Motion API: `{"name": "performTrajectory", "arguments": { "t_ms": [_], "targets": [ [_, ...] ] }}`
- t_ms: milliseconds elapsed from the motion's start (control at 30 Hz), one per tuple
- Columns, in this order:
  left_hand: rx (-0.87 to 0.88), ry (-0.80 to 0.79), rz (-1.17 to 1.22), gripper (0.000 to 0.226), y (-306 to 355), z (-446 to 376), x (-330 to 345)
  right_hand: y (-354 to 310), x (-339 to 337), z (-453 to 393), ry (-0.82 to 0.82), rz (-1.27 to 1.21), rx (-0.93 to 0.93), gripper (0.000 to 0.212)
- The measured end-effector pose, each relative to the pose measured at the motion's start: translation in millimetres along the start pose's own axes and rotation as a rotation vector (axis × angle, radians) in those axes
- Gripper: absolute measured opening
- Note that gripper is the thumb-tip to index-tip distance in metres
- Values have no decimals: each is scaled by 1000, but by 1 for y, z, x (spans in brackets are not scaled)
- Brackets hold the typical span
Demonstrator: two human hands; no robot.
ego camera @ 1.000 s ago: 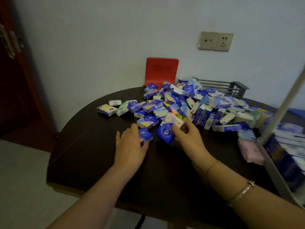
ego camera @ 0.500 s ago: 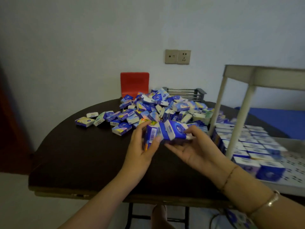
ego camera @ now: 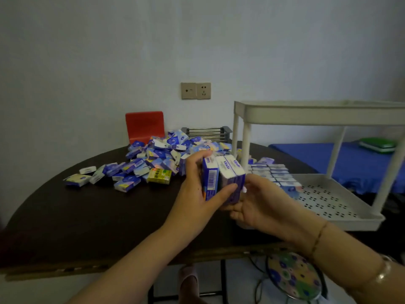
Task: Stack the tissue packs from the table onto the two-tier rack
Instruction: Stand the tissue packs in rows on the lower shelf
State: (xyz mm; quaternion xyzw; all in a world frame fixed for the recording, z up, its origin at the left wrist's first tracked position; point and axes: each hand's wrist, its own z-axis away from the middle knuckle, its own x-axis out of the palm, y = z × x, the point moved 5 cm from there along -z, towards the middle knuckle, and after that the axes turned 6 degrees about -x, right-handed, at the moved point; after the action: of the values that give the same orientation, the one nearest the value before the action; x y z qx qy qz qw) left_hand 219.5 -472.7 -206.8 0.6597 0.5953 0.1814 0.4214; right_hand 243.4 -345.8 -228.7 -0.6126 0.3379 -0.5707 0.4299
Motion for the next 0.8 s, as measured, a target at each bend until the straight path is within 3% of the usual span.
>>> {"name": "performTrajectory", "arguments": {
  "t_ms": [267, 400, 567, 667, 800],
  "targets": [
    [27, -90, 29, 51, 23, -19, 67, -49, -52, 45, 326, 569, -260, 20],
    [10, -137, 19, 55, 27, -29, 99, -65, -84, 61, 374, 582, -288, 15],
    [-5, -164, 38, 74, 27, -40, 129, -81, -116, 75, 450, 512, -310, 22],
    [2, -159, -33, 73, 22, -47, 143, -85, -128, 75, 446, 443, -285, 40],
    [47, -168, -212, 73, 19, -55, 161, -81, -128, 67, 361, 646, -226, 60]
  ]
}}
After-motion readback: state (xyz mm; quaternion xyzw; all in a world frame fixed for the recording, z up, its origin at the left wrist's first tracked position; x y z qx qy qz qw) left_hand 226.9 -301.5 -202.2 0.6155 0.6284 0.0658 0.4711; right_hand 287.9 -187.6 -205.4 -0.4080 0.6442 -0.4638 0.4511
